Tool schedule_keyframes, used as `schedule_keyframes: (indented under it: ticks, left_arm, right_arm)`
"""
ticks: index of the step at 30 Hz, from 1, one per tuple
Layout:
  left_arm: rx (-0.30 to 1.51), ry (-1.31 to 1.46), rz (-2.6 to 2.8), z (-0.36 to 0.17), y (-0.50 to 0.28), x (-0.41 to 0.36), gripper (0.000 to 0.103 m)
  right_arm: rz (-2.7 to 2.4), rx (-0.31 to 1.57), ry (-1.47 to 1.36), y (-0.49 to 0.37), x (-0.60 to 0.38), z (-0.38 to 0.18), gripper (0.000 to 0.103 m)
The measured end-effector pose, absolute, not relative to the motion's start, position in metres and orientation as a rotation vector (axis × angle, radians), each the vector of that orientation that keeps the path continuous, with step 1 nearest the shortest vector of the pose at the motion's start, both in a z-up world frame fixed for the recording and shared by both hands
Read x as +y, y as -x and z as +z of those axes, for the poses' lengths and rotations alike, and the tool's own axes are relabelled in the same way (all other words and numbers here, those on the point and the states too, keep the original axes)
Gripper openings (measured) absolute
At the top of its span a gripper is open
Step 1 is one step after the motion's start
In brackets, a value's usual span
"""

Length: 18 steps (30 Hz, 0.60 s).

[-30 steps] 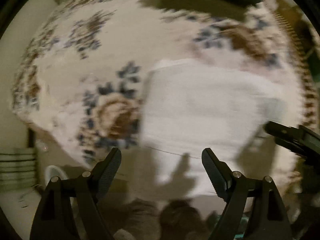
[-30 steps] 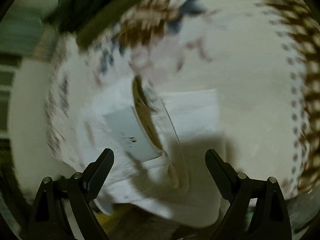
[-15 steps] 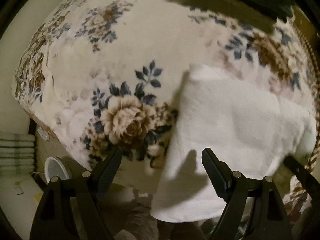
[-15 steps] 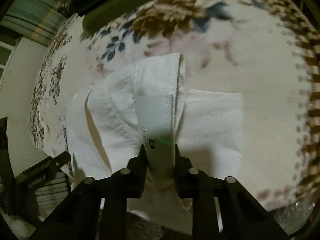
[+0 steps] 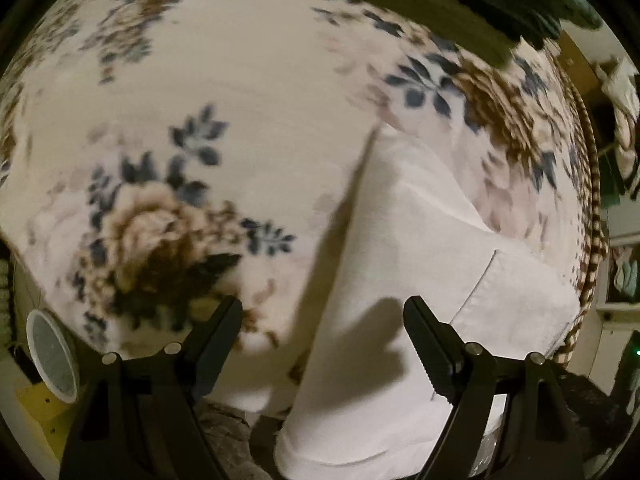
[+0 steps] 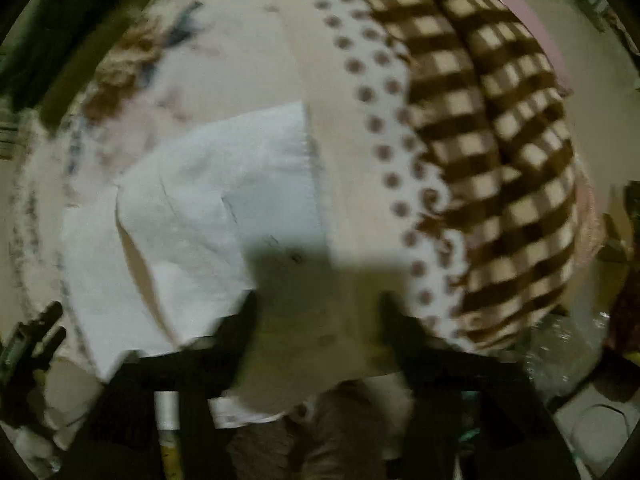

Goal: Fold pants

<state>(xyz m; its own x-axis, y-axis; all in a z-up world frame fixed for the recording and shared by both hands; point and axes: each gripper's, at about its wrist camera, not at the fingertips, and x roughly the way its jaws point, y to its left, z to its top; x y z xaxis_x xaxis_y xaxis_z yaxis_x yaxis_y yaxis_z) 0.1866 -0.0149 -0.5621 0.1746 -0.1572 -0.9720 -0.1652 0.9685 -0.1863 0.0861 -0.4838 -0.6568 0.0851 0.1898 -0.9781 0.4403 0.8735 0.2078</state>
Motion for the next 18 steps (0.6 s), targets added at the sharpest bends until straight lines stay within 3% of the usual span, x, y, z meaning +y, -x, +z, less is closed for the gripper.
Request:
schedule_keyframes:
  ticks: [3,8,11,18]
  left_arm:
    - [1.405,0.243,-0.031,-0.565,-0.194,-0.028,0.082]
    - [1.405,0.133,-0.045,-0.574,-0.2,-0.049,0.082]
    - [1.403,0.057,-0.029,-0.584,-0.202,-0.056,0.095]
    - [1.439,0.153,-0.033,-0.586,-0.204,-0.046,0.097]
  right_arm:
    - [-0.154,1.424,-0.622,-0.078,-0.485,-0.645,0.089]
    - [-0.044,1.462,-0.585,-0.079,-0.46,-0.66,0.089]
    - [-0.095,1.57,-0.448,-0.073,-0.445,-0.687,0.089]
    - [-0.202,1.594,-0.968,-0.033,-0.493,-0.712,0.089]
